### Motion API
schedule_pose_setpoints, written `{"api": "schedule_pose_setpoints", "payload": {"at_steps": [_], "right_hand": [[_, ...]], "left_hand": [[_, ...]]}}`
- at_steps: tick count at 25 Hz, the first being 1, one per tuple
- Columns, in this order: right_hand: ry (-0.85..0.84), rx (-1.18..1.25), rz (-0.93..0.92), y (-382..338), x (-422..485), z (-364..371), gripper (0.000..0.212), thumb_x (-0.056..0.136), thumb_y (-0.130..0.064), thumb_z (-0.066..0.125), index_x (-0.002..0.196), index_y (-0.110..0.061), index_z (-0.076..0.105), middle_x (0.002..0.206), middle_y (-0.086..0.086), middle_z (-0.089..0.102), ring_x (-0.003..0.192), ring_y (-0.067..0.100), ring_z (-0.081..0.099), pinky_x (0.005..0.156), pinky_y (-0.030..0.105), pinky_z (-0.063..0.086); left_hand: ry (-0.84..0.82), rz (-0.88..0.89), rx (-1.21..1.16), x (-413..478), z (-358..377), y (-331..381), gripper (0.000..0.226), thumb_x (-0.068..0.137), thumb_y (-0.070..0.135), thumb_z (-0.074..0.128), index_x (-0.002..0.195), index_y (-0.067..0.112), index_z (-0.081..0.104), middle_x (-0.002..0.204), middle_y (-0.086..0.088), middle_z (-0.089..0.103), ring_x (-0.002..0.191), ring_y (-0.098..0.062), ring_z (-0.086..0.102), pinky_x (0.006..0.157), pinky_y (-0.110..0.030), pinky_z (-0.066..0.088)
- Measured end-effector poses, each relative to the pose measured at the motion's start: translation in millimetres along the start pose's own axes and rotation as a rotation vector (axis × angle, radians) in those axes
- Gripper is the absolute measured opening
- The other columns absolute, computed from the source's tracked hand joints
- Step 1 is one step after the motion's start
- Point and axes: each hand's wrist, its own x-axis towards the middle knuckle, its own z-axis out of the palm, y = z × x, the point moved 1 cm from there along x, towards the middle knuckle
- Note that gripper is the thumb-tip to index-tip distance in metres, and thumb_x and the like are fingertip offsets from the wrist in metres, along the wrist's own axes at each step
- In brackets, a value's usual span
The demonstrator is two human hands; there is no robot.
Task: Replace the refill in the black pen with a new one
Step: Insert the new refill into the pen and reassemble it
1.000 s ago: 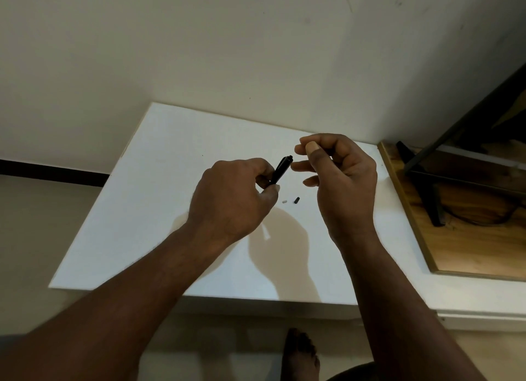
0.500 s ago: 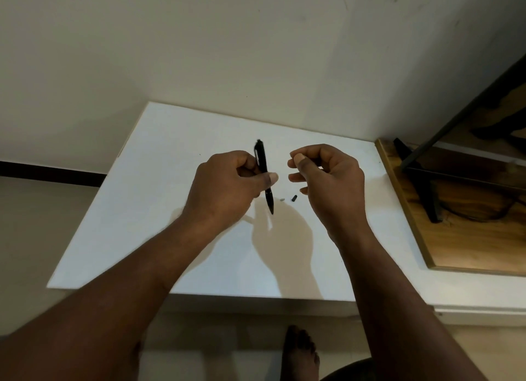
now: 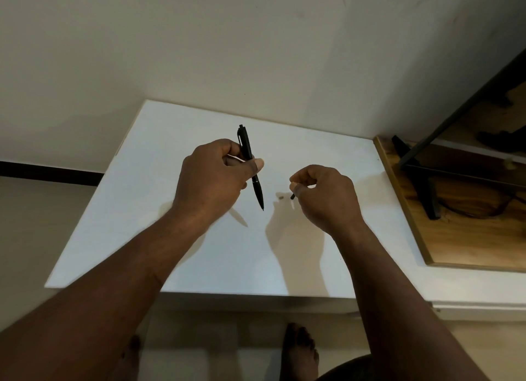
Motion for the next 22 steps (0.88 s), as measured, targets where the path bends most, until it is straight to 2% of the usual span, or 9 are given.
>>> {"api": "schedule_pose_setpoints", "payload": {"at_steps": [4,9,12,17,22], "right_hand": [[-0.058,-0.111,0.017,7.1,0.2,6.7,0.02,0.094,-0.02,0.065,0.107,-0.031,0.076,0.09,-0.017,0.068,0.089,0.011,0.065,0.069,0.026,0.045],[-0.071,-0.247,0.01,11.0,-1.8,8.1,0.034,0.094,-0.013,0.062,0.123,-0.028,0.071,0.115,-0.003,0.072,0.106,0.021,0.067,0.083,0.034,0.054],[-0.086,-0.295,0.009,11.9,-3.0,8.9,0.042,0.092,-0.009,0.062,0.129,-0.026,0.068,0.121,0.001,0.07,0.113,0.024,0.065,0.091,0.038,0.056],[-0.011,-0.285,-0.099,6.0,-7.0,18.3,0.029,0.097,-0.016,0.065,0.122,-0.028,0.074,0.115,0.003,0.067,0.108,0.025,0.065,0.083,0.036,0.055],[0.024,-0.297,-0.173,4.3,-9.7,28.9,0.019,0.101,-0.019,0.066,0.112,-0.027,0.08,0.108,0.006,0.064,0.106,0.027,0.061,0.078,0.037,0.056]], "left_hand": [[-0.003,0.018,0.043,-1.3,1.2,-0.3,0.018,0.084,0.039,0.081,0.09,0.023,0.074,0.073,0.004,0.077,0.068,-0.014,0.075,0.079,-0.046,0.063],[0.007,0.047,0.132,-0.5,1.0,-0.7,0.021,0.085,0.044,0.079,0.093,0.026,0.074,0.073,0.007,0.075,0.075,-0.014,0.075,0.08,-0.043,0.06],[-0.02,0.058,0.157,-1.0,1.9,-1.8,0.021,0.084,0.046,0.079,0.094,0.028,0.075,0.074,0.007,0.075,0.076,-0.013,0.074,0.08,-0.041,0.059],[-0.036,0.063,0.194,-0.8,3.1,-3.5,0.02,0.084,0.047,0.078,0.092,0.029,0.076,0.074,0.007,0.075,0.075,-0.013,0.073,0.075,-0.035,0.057],[-0.044,0.086,0.241,-2.1,4.3,-5.0,0.02,0.085,0.048,0.077,0.093,0.029,0.076,0.075,0.009,0.074,0.074,-0.009,0.069,0.069,-0.029,0.049]]}}
